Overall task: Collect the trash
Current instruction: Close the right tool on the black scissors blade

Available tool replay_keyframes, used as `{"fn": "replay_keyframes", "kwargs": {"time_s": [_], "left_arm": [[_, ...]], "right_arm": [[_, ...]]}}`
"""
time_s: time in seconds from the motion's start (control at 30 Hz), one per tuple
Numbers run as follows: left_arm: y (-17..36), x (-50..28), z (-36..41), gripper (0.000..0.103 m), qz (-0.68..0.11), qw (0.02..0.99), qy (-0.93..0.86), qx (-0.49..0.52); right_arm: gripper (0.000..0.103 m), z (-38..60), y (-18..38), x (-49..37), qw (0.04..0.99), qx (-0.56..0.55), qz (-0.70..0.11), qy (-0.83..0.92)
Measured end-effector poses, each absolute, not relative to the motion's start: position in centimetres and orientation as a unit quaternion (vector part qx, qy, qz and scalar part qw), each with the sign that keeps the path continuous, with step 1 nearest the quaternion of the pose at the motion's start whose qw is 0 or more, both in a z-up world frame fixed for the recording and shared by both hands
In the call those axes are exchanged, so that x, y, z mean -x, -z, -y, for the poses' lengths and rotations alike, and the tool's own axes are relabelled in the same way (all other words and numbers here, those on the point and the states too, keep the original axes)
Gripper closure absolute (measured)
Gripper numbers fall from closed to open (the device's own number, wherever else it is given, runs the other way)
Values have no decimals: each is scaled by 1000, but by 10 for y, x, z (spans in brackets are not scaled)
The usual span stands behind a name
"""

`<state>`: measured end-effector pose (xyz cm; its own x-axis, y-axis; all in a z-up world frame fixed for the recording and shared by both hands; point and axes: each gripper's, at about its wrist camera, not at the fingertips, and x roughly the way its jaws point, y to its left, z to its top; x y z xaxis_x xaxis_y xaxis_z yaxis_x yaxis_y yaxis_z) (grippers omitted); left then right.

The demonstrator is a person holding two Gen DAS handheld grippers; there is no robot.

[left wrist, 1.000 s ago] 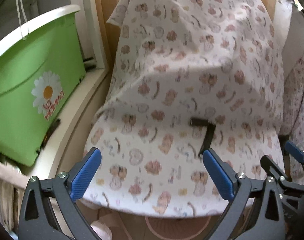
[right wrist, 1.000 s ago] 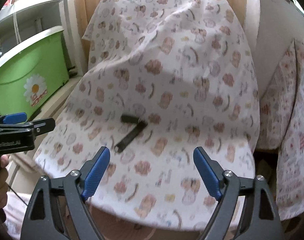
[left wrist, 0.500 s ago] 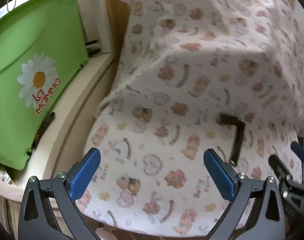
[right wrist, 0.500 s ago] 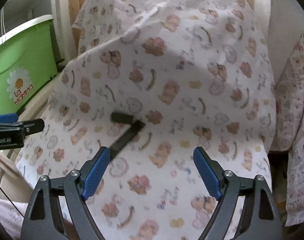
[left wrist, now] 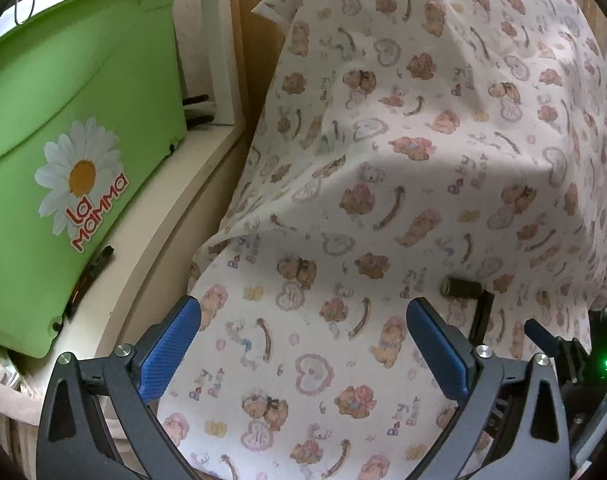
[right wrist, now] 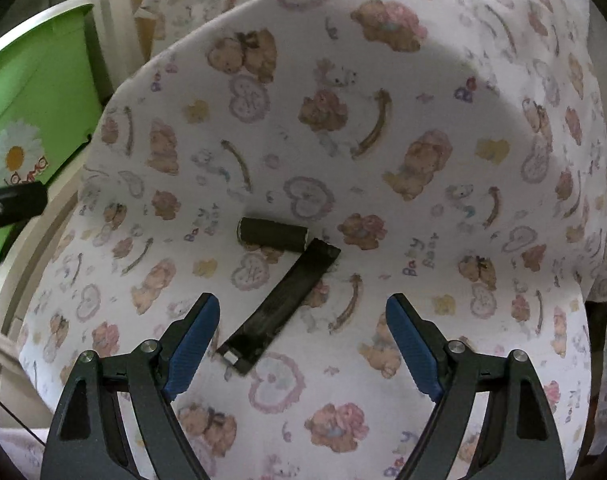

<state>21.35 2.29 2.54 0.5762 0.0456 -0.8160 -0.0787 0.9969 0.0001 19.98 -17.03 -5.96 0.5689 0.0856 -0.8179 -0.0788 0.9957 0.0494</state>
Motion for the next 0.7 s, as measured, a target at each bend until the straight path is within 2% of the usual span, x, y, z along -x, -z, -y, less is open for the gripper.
{"fn": "replay_keyframes", "kwargs": {"time_s": [0.07,0.4,0.5,0.53,0.57,0.63,0.67,0.7], "left_arm": [[-24,-215,-23,2,-460,887,-37,14],[-28,-214,-22,2,-449,893,-27,13],[-27,-213,-22,2,-450,892,-26,13],[-27,-213,-21,2,-451,892,-26,12],[-26,-214,-20,2,-452,892,-26,10],[-25,-214,-18,2,-454,890,-26,5],[-24,-214,-17,2,-457,889,-24,0],[-22,-215,-15,2,-458,888,-22,-3]], "right_arm": [[23,166,63,-203,883,2,-467,-44],[37,153,83,-212,871,19,-489,-43],[45,150,84,-212,872,27,-485,-52],[50,150,84,-212,873,25,-484,-54],[60,149,84,-212,874,23,-483,-54],[74,148,83,-211,874,28,-481,-57],[80,148,82,-211,874,30,-482,-57],[81,148,82,-210,872,31,-485,-55]]}}
